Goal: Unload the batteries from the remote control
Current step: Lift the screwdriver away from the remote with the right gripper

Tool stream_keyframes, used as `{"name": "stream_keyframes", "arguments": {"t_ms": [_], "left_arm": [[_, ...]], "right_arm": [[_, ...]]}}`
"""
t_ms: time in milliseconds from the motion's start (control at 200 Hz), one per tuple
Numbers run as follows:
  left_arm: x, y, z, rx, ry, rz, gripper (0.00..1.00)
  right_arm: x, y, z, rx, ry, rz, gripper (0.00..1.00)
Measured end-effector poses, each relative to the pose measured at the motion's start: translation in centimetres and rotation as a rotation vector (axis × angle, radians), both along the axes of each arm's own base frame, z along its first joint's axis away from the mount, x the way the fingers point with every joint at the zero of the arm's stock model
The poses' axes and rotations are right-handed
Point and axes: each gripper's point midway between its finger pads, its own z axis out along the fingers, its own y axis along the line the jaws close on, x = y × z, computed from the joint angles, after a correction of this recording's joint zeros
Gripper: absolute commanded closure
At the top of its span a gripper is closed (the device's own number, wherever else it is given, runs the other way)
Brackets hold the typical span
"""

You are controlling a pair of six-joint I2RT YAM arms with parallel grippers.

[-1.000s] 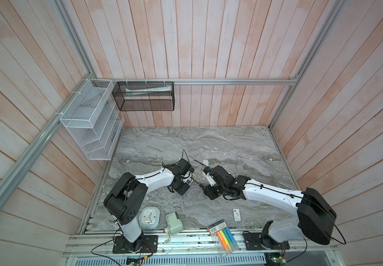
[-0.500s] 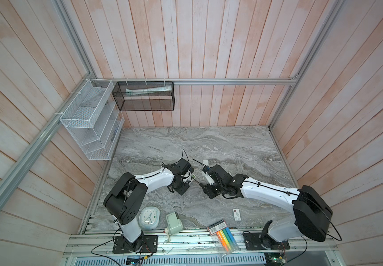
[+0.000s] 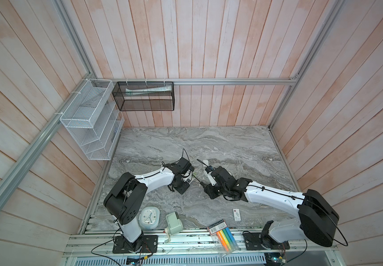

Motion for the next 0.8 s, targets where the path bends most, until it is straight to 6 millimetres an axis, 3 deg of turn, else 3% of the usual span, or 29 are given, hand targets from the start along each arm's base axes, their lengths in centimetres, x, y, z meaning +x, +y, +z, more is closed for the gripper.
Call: {"name": "stream_keyframes", "arguments": {"t_ms": [345, 450, 550, 665, 800], "left_arm": [[-0.6, 0.2, -0.3, 0.028, 0.014, -0.015, 0.38], [-0.5, 0.4, -0.3, 0.034, 0.008, -0.009, 0.38], [-0.3, 0.4, -0.2, 0.031, 0.003, 0.006, 0.38], [0.1, 0.4, -0.2, 0.014, 0.004, 0.030, 0.38], [0.4, 0.4, -0.1, -0.004, 0.000, 0.054, 0.38]], "right_arm": [[0.6, -0.4, 0.2, 0.012, -0.022, -0.030, 1.00], [2.0, -1.4, 0.8, 0.018, -0.058, -0.077, 1.00], [4.9, -2.8, 1.6, 0.036, -0.110, -0.137, 1.00], [9.7, -4.8, 1.9, 0.023, -0.142, -0.209, 1.00], [15.6, -5.0, 1.6, -0.010, -0.143, -0.217, 1.00]]}}
